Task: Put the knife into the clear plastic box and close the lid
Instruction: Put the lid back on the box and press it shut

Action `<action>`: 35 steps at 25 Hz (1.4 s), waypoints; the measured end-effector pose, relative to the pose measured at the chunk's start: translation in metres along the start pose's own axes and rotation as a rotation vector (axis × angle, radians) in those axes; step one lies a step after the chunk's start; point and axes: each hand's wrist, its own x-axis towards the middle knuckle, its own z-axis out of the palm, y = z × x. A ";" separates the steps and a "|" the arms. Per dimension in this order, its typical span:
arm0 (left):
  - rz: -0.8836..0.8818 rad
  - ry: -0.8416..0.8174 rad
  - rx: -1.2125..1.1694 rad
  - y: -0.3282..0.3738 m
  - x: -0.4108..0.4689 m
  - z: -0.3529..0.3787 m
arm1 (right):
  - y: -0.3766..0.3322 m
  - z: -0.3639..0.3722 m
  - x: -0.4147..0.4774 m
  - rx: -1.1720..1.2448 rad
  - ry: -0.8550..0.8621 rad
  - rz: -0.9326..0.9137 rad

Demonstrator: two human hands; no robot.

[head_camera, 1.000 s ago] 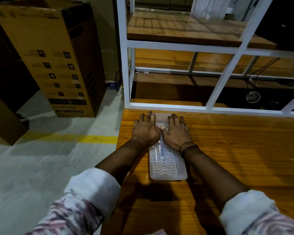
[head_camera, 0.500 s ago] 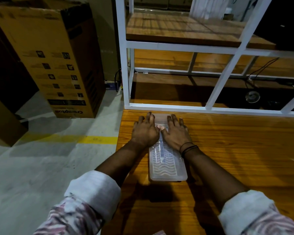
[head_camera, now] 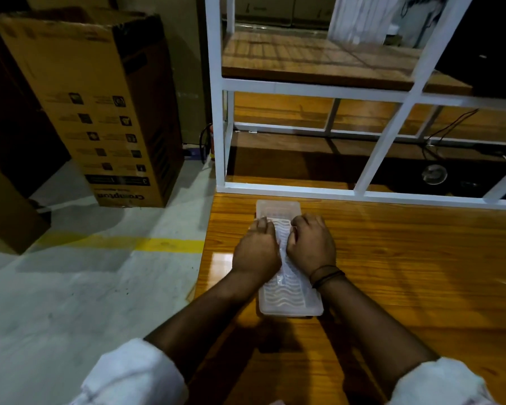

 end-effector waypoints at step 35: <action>-0.133 0.068 -0.091 0.021 -0.053 0.004 | -0.015 -0.014 -0.066 0.174 -0.113 0.056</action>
